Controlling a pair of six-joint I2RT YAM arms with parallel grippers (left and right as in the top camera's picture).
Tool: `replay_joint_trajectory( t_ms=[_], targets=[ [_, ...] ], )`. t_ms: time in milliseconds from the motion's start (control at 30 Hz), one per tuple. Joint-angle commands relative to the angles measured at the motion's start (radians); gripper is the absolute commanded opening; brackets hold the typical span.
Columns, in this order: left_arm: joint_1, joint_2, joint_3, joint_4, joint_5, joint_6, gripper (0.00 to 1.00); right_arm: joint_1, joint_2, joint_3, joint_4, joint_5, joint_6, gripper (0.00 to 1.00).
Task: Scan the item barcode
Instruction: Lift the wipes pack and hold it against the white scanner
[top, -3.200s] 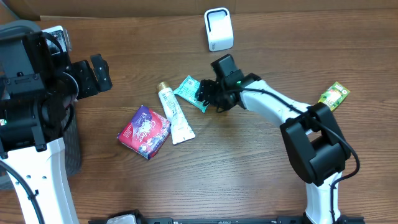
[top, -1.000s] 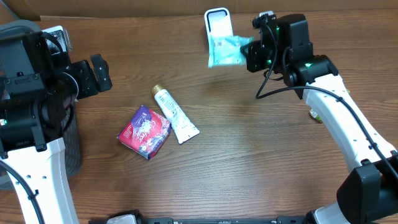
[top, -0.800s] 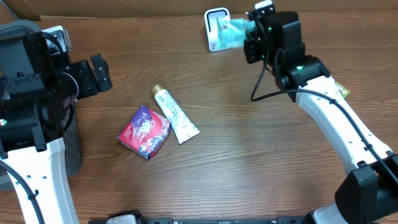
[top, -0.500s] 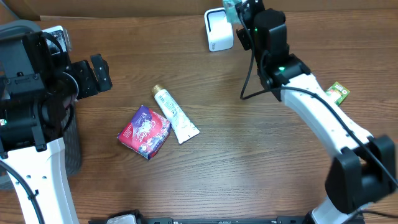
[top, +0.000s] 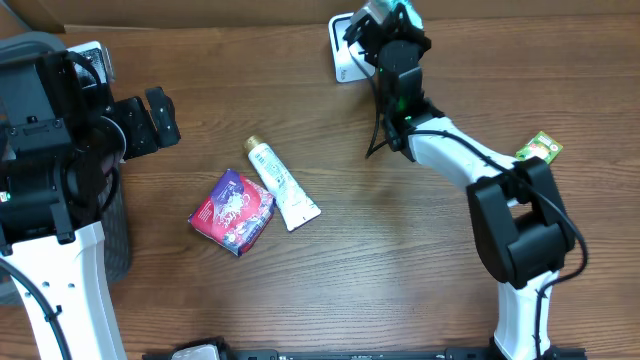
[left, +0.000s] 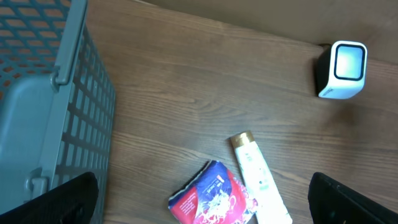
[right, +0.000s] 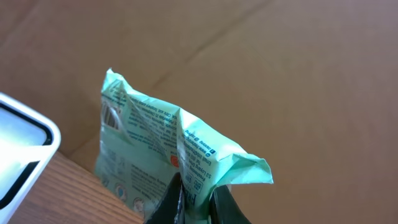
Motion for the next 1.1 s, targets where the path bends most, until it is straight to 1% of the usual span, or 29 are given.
replay_joint_trajectory(
  t_ms=[0,133,233,333,400,833,1067],
  targets=[
    [0.003,0.002,0.013,0.001,-0.009,-0.002,1.0,0.017,0.042,0.005,0.042,-0.023,-0.105,0.04],
    [0.003,0.002,0.013,0.001,-0.009,-0.002,1.0,0.031,0.084,0.005,0.067,-0.058,-0.18,0.04],
    [0.003,0.002,0.013,0.001,-0.009,-0.002,1.0,0.04,0.117,0.005,0.112,-0.071,-0.303,0.04],
    [0.003,0.002,0.013,0.001,-0.009,-0.002,1.0,0.046,0.133,0.005,0.116,-0.103,-0.426,0.04],
    [0.003,0.002,0.013,0.001,-0.009,-0.002,1.0,0.047,0.138,0.005,0.13,-0.113,-0.473,0.04],
    [0.003,0.002,0.013,0.001,-0.009,-0.002,0.99,0.046,0.141,0.005,0.136,-0.138,-0.632,0.04],
    [0.003,0.002,0.013,0.001,-0.009,-0.002,1.0,0.046,0.141,0.005,0.136,-0.161,-0.639,0.04]
  ],
)
